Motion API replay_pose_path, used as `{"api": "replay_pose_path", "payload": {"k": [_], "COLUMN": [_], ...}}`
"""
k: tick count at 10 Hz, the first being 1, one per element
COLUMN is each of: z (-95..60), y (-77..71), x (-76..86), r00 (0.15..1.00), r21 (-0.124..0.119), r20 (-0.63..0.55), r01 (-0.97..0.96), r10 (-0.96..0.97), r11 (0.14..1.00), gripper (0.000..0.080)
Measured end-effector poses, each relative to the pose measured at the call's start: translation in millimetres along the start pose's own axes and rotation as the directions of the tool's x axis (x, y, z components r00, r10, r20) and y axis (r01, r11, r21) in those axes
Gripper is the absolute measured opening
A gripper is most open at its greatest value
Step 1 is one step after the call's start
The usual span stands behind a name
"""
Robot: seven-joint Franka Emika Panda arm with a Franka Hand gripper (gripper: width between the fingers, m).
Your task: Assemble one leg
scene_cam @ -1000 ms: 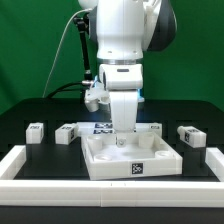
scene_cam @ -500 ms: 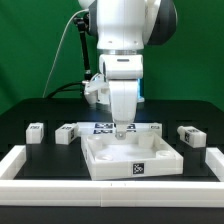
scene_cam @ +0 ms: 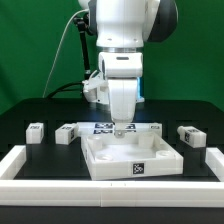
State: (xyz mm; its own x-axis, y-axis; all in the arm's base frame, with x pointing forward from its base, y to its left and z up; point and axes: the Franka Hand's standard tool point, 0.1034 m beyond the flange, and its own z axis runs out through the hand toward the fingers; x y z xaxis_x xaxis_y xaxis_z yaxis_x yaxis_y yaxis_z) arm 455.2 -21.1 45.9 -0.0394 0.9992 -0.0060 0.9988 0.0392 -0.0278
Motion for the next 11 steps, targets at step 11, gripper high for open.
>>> {"api": "replay_pose_path", "payload": {"k": [11], "z": [38.8], "y": [-36.8], "x": [5.5], "r00": [0.997], "r21": [0.095], "r20": [-0.03], "r01": [0.073], "r10": [-0.071], "r11": [0.993], "gripper": [0.065]}}
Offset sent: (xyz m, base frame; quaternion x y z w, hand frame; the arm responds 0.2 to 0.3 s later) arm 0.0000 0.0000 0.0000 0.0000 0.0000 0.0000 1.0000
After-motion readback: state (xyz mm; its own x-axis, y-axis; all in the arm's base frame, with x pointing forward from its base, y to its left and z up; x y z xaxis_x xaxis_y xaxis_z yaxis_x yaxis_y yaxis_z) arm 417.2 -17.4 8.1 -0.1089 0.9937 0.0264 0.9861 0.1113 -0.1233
